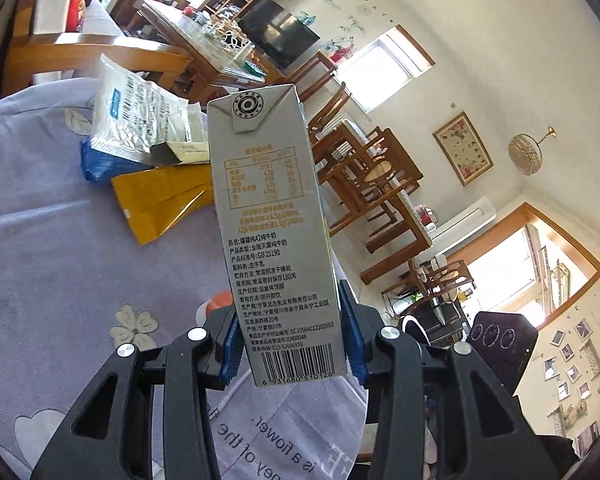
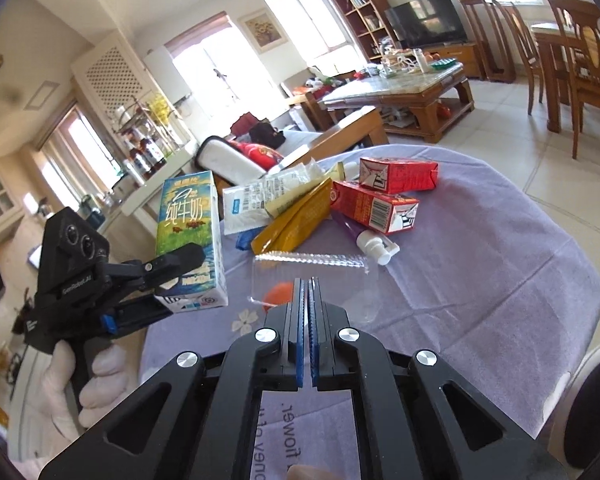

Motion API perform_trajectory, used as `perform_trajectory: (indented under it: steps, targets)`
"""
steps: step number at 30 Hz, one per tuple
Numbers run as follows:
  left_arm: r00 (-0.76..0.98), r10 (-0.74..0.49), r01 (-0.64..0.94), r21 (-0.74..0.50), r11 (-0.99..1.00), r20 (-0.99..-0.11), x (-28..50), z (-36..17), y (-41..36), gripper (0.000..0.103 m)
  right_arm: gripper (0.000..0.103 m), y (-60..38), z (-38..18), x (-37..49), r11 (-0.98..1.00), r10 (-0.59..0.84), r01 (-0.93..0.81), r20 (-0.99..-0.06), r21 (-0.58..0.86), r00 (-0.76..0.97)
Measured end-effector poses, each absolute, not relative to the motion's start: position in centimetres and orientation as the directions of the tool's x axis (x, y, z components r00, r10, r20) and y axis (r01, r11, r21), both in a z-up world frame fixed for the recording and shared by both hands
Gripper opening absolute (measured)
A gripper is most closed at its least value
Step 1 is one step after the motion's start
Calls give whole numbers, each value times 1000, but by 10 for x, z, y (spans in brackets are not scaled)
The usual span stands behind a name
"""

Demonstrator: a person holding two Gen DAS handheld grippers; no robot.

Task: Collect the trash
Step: 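Carry the carton and cup to the black bin and open both grippers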

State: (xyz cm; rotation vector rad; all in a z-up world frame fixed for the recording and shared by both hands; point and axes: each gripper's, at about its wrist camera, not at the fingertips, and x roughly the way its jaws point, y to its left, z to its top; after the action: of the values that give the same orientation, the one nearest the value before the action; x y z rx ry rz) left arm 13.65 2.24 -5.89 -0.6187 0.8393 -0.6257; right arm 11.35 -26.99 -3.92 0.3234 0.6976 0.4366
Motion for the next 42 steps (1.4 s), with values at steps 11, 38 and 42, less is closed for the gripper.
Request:
perform_trajectory:
  steps: [11,38,42]
  targets:
    - [512,-675,174,-705,688,-532,151,-74,32,42,75,-259,-81,162,759,629,-263,-565,596,535]
    - [592,-618,273,-593,758,-517,135,-44,25,42,4,-213,-30,188,745,584,-229,-446,627,678]
    - [574,-652,344,-577,741,-495,122,-33,-2,42,4,-239,1,134,823,456,-220,-378,523,806]
